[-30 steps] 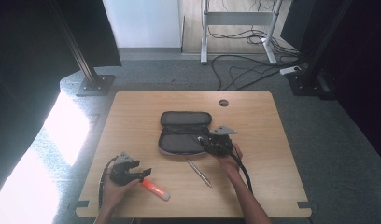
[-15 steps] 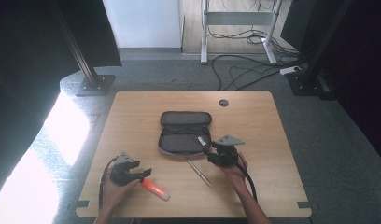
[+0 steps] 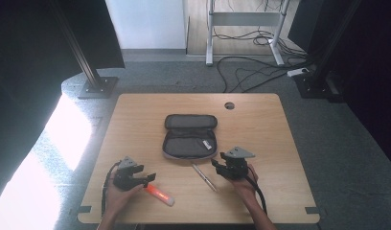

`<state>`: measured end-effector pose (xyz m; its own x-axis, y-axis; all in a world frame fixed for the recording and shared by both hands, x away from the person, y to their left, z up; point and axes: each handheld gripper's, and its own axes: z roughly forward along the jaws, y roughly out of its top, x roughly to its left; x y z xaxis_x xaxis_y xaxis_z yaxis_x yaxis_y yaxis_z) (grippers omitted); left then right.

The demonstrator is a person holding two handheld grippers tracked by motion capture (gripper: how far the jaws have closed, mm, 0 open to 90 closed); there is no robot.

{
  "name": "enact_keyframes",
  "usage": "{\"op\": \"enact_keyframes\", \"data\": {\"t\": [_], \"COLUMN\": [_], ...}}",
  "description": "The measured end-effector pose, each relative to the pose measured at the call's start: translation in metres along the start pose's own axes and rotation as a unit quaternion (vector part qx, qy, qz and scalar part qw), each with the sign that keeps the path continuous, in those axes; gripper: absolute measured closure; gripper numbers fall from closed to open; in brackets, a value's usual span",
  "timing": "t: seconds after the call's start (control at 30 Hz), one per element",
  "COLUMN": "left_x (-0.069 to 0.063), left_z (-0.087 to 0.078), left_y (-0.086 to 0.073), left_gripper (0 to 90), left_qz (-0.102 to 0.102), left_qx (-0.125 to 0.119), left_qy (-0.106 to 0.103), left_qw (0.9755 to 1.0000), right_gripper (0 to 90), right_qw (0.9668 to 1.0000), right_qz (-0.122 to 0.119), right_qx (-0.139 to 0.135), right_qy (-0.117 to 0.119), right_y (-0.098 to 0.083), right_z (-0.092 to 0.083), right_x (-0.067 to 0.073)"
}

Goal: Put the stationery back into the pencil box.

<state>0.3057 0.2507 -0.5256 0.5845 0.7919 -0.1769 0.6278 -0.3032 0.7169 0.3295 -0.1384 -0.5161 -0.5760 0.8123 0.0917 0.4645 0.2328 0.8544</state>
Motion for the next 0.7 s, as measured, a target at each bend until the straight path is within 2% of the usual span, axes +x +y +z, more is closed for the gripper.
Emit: {"op": "enact_keyframes", "data": {"t": [0.47, 0.7], "left_x": [-0.001, -0.003], "left_z": [0.0, -0.001], "left_y": [0.001, 0.001], "left_gripper": [30.6, 30.6], "left_qz": [0.003, 0.005], "left_qx": [-0.002, -0.001], "left_qy": [-0.002, -0.002], "left_qw": [1.0, 1.0], "right_gripper": [48.5, 48.5], "right_qw": [0.9998, 0.9996], "right_qz": [-0.003, 0.003], "right_qx": [0.019, 0.025], "right_qy": [0.003, 0.01], "right_y": [-0.027, -0.032], "right_z": [-0.018, -0.019], "right_x": [0.005, 0.008]}}
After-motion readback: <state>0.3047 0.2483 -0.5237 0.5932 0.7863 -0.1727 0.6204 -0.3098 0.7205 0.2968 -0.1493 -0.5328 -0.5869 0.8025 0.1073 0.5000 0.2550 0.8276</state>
